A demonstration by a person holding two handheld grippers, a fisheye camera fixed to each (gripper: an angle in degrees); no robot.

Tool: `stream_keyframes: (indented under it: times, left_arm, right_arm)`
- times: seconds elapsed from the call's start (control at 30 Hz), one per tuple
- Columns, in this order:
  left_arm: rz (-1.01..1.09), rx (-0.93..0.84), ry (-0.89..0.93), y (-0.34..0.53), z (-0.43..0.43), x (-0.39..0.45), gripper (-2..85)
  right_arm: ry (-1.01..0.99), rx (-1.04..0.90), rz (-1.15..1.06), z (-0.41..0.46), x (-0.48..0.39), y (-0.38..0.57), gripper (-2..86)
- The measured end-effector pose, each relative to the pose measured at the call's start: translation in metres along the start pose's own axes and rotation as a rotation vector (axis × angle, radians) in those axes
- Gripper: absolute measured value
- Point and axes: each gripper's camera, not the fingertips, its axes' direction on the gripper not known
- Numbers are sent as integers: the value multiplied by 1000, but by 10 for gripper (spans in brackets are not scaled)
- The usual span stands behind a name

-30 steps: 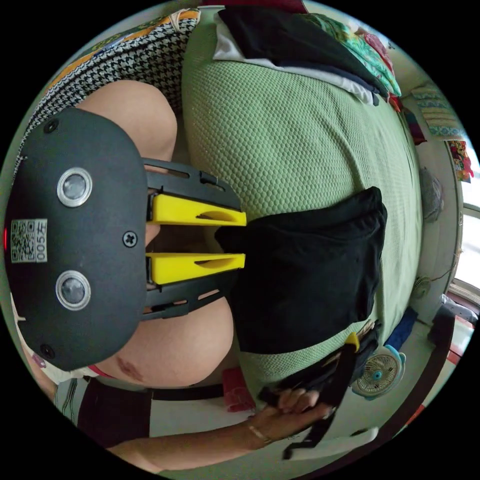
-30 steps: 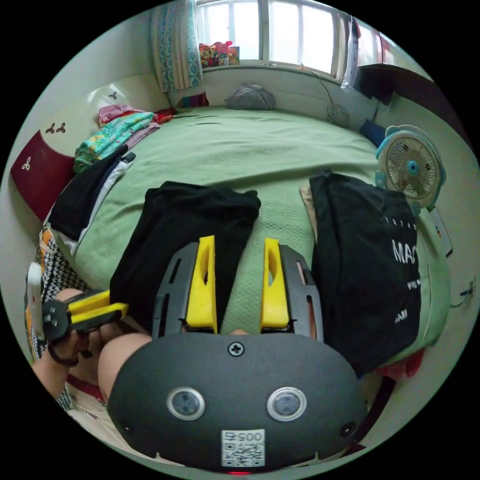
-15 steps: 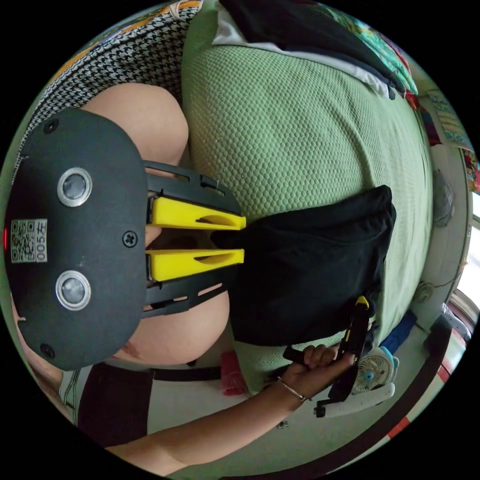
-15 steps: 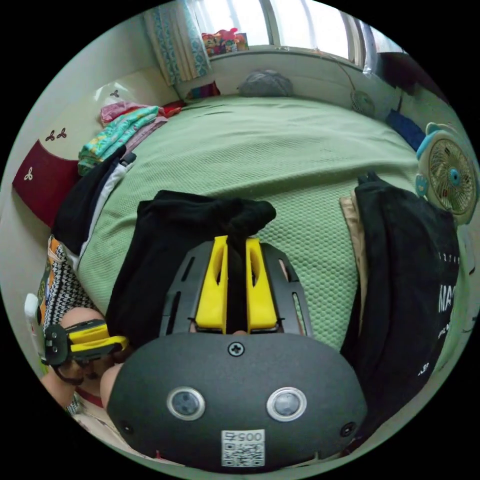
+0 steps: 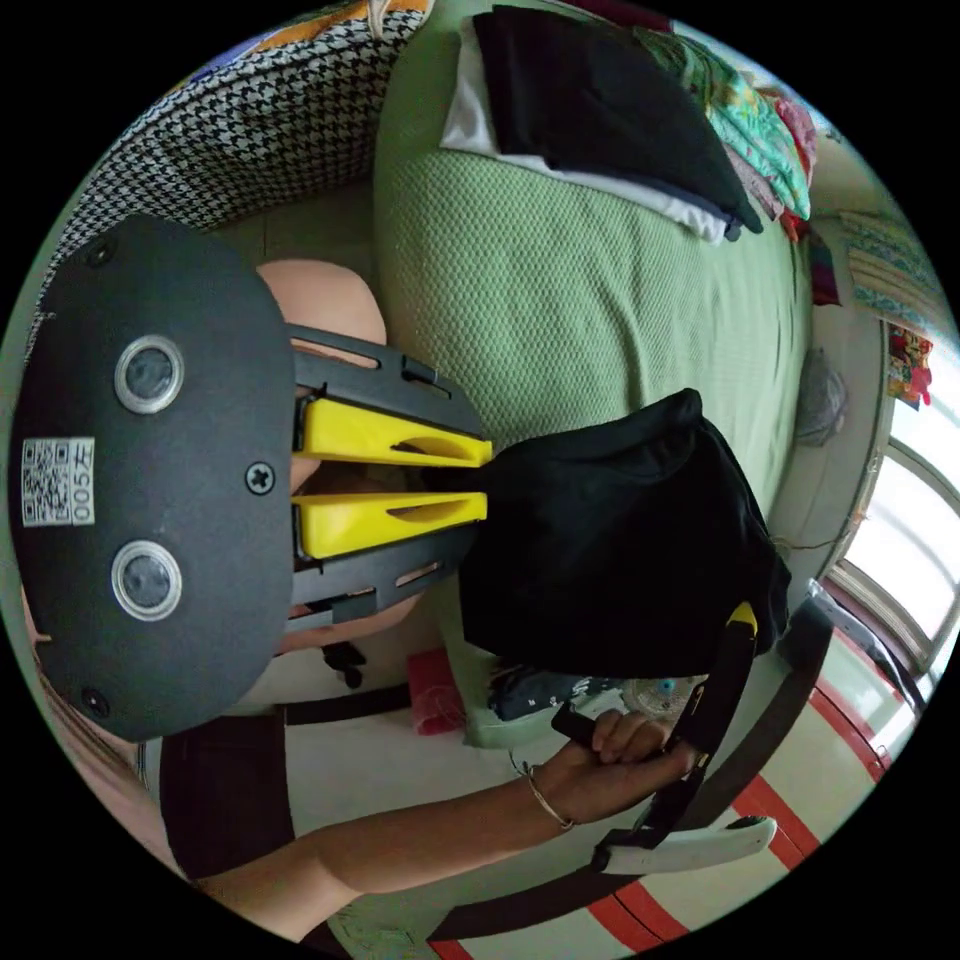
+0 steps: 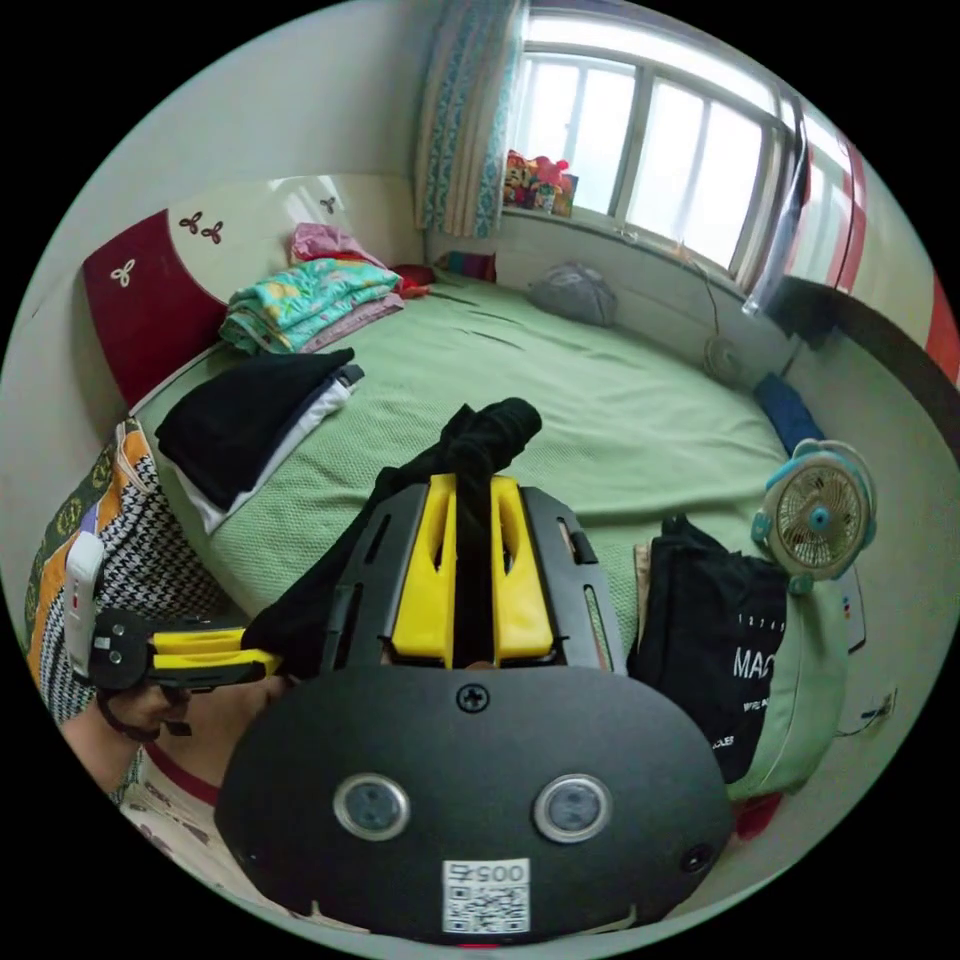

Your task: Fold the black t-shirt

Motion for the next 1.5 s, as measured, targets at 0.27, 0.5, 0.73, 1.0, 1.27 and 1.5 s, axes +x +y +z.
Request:
stream_keyframes:
  times: [0.27,0.5,0.73,1.0,1.27,1.5]
  left_arm:
    - [-66,132,-60,18,-132,-86,52]
    - [-2,170,-285,-18,-246,-156,69]
    - [-103,103,-476,-77,-233,-278,89]
    - [-240,102,-353,-82,-203,-358,97]
    - [-198,81,-294,-87,-215,-361,89]
    - [-211,42,-302,-102,-210,-349,72]
  right_arm:
    - [-65,94,-109,-13,-101,-60,15]
    - [-146,200,-184,3,-197,-148,15]
    - [-206,67,-91,107,-245,-210,70]
    - [-334,-163,-129,175,-289,-117,79]
    - [-353,-261,-199,180,-351,-79,94]
    - [-272,-324,-187,189,-362,-88,-10]
